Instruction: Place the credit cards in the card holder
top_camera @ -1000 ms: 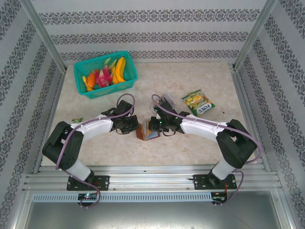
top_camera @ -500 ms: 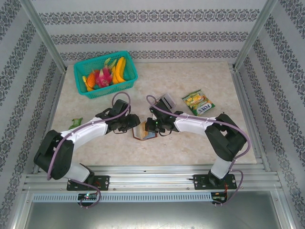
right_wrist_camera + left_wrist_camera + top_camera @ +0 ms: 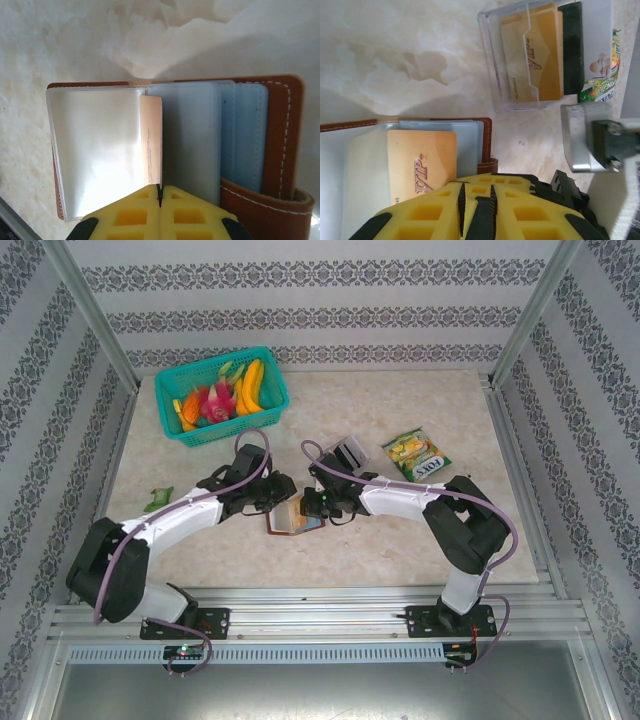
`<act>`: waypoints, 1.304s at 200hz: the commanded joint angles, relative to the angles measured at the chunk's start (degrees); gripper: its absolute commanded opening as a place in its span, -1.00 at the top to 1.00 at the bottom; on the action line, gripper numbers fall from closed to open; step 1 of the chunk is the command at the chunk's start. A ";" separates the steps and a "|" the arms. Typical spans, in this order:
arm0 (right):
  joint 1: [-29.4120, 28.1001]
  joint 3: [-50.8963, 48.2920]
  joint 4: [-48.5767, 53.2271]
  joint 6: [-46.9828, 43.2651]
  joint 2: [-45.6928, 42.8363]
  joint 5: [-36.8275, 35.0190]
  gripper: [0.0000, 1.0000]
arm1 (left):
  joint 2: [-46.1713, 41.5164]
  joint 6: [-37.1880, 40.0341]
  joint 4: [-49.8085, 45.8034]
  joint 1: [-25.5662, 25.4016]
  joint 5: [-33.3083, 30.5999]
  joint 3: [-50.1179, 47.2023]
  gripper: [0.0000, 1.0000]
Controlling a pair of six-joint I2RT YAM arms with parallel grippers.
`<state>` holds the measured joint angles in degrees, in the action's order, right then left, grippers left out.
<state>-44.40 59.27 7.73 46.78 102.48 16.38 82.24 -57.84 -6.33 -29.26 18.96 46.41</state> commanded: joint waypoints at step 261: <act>8.58 -17.39 -36.14 17.08 -0.22 15.57 1.00 | 9.80 -13.71 38.33 2.95 5.73 -17.07 0.25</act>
<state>-36.47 42.57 -27.00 63.77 101.43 30.55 92.53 -71.05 27.77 -27.55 23.62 30.68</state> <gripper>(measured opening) 0.040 0.396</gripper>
